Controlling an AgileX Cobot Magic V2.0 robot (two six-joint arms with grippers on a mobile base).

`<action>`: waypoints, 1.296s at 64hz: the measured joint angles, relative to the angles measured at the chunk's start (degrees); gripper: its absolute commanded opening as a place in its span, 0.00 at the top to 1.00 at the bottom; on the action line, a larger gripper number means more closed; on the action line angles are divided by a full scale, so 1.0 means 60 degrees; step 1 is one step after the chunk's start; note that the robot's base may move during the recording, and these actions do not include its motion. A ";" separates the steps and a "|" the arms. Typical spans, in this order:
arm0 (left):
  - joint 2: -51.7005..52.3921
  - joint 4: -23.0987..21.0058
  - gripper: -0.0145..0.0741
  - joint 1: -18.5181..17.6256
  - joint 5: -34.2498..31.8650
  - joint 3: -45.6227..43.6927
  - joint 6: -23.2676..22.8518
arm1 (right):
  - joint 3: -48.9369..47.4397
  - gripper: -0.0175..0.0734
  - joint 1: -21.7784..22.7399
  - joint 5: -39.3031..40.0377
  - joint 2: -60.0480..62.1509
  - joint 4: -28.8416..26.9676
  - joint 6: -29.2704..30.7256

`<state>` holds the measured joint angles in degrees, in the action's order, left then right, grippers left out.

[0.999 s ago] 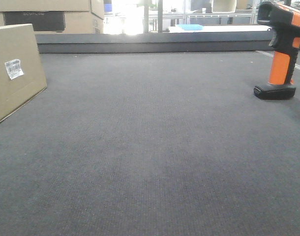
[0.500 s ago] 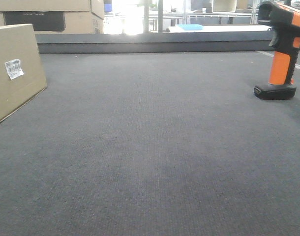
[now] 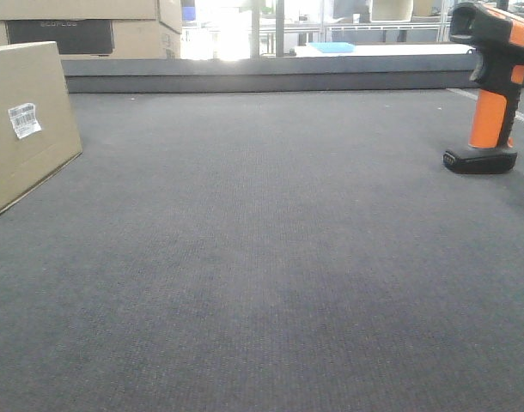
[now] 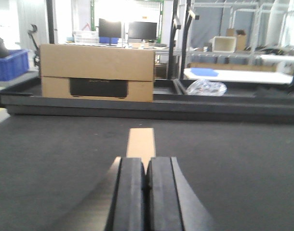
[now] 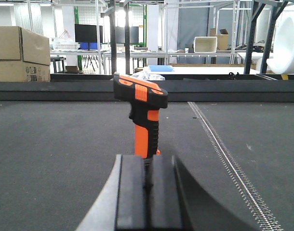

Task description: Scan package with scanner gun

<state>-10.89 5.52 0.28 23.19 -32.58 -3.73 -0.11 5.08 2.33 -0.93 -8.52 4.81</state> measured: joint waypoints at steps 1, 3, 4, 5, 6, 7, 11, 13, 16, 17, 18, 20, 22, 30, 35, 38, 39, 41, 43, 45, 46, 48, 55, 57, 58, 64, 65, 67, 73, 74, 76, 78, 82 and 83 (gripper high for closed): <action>0.0023 0.0050 0.96 0.0000 -0.0078 0.0118 0.0016 | 0.0000 0.99 0.0000 0.0000 0.0000 0.0000 0.0000; 0.0076 0.0141 0.96 0.0000 -0.0281 0.0386 0.0064 | 0.0000 0.99 0.0000 0.0000 0.0000 0.0000 0.0000; 0.0125 0.0159 0.96 0.0000 -0.0390 0.0519 0.0066 | 0.0000 0.99 0.0000 0.0000 0.0000 0.0000 0.0000; 0.0175 0.0188 0.96 0.0000 -0.0501 0.0666 0.0080 | 0.0000 0.99 0.0000 0.0000 0.0000 0.0000 0.0000; 0.0224 0.0188 0.96 0.0000 -0.0622 0.0823 0.0080 | 0.0000 0.99 0.0000 0.0000 0.0000 0.0000 0.0000; 0.0315 0.0207 0.96 0.0000 -0.0799 0.1071 0.0089 | 0.0000 0.99 0.0000 0.0000 0.0000 0.0000 0.0000; 0.0660 0.0207 0.96 0.0000 -0.1342 0.1868 0.0104 | 0.0000 0.99 0.0000 0.0000 0.0000 0.0000 0.0000; 0.0891 0.0180 0.96 0.0000 -0.1559 0.2221 0.0104 | 0.0000 0.99 0.0000 0.0000 0.0000 0.0000 0.0000; 0.1242 0.0040 0.96 0.0000 -0.1878 0.2902 0.0104 | 0.0000 0.99 0.0000 0.0000 0.0000 0.0000 0.0000; 0.1344 0.0002 0.96 0.0000 -0.1944 0.3065 0.0104 | 0.0000 0.99 0.0000 0.0000 0.0000 0.0000 0.0000; 0.1437 -0.0020 0.96 0.0000 -0.1995 0.3226 0.0104 | 0.0000 0.99 0.0000 0.0000 0.0000 0.0000 0.0000; 0.1624 -0.0074 0.96 0.0000 -0.2133 0.3600 0.0104 | 0.0000 0.99 0.0000 0.0000 0.0000 0.0000 0.0000; 0.1686 -0.0116 0.96 0.0000 -0.2196 0.3869 0.0104 | 0.0019 0.99 0.0000 0.0000 0.0000 0.0000 0.0000; 0.1754 -0.0160 0.96 0.0000 -0.2430 0.4633 0.0104 | 0.0021 0.99 0.0000 0.0002 0.0000 0.0000 0.0000; 0.1754 -0.0178 0.96 0.0000 -0.2803 0.4930 0.0104 | 0.0021 0.99 0.0000 0.0002 0.0000 0.0000 0.0000; 0.1760 -0.0178 0.96 0.0000 -0.3037 0.5086 0.0104 | 0.0021 0.99 0.0000 0.0002 0.0000 0.0000 0.0000; 0.1760 -0.0178 0.96 0.0000 -0.3161 0.5172 0.0104 | 0.0021 0.99 0.0000 0.0002 0.0000 0.0000 0.0000; 0.1760 -0.0178 0.96 0.0000 -0.3295 0.5274 0.0104 | 0.0021 0.99 0.0000 0.0002 0.0000 0.0000 0.0000; 0.1760 -0.0178 0.96 0.0000 -0.3403 0.5352 0.0104 | 0.0021 0.99 0.0000 0.0002 0.0000 0.0000 0.0000; 0.1760 -0.0178 0.96 0.0000 -0.3494 0.5398 0.0104 | 0.0021 0.99 0.0000 0.0002 0.0000 0.0000 0.0000; 0.1760 -0.0178 0.96 0.0000 -0.3517 0.5417 0.0104 | 0.0021 0.99 0.0000 0.0002 0.0000 0.0000 0.0000; 0.1760 -0.0178 0.96 0.0000 -0.3572 0.5415 0.0104 | 0.0021 0.99 0.0000 0.0002 0.0000 0.0000 0.0000; 0.1760 -0.0178 0.96 0.0000 -0.3777 0.5434 0.0104 | 0.0021 0.99 0.0000 0.0002 0.0000 0.0000 0.0000; 0.1760 -0.0178 0.96 0.0000 -0.3803 0.5434 0.0104 | 0.0021 0.99 0.0000 0.0002 0.0000 0.0000 0.0000; 0.1760 -0.0178 0.96 0.0000 -0.3866 0.5434 0.0104 | 0.0021 0.99 0.0000 0.0002 0.0000 0.0000 0.0000; 0.1760 -0.0178 0.96 0.0000 -0.3866 0.5449 0.0104 | 0.0021 0.99 0.0000 0.0002 0.0000 0.0000 0.0000; 0.1760 -0.0178 0.96 0.0000 -0.3866 0.5449 0.0104 | 0.0021 0.99 0.0000 0.0002 0.0000 0.0000 0.0000; 0.1760 -0.0178 0.96 0.0000 -0.3866 0.5449 0.0104 | 0.0021 0.99 0.0000 0.0002 0.0000 0.0000 0.0000; 0.1760 -0.0178 0.96 0.0000 -0.3866 0.5449 0.0104 | 0.0021 0.99 0.0000 0.0002 0.0000 0.0000 0.0000; 0.1760 -0.0178 0.96 0.0000 -0.3866 0.5449 0.0104 | 0.0021 0.99 0.0000 0.0002 0.0000 0.0000 0.0000; 0.1760 -0.0178 0.96 0.0000 -0.3866 0.5449 0.0104 | 0.0021 0.99 0.0000 0.0002 0.0000 0.0000 0.0000; 0.1760 -0.0178 0.96 0.0000 -0.3866 0.5449 0.0104 | 0.0021 0.99 0.0000 0.0002 0.0000 0.0000 0.0000; 0.1760 -0.0178 0.96 0.0000 -0.3866 0.5449 0.0104 | 0.0021 0.99 0.0000 0.0002 0.0000 0.0000 0.0000; 0.1760 -0.0178 0.96 0.0000 -0.3866 0.5449 0.0104 | 0.0021 0.99 0.0000 0.0002 0.0000 0.0000 0.0000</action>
<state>-0.33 4.45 0.28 0.00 0.11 -3.10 0.01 5.08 2.34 -0.93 -8.52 4.81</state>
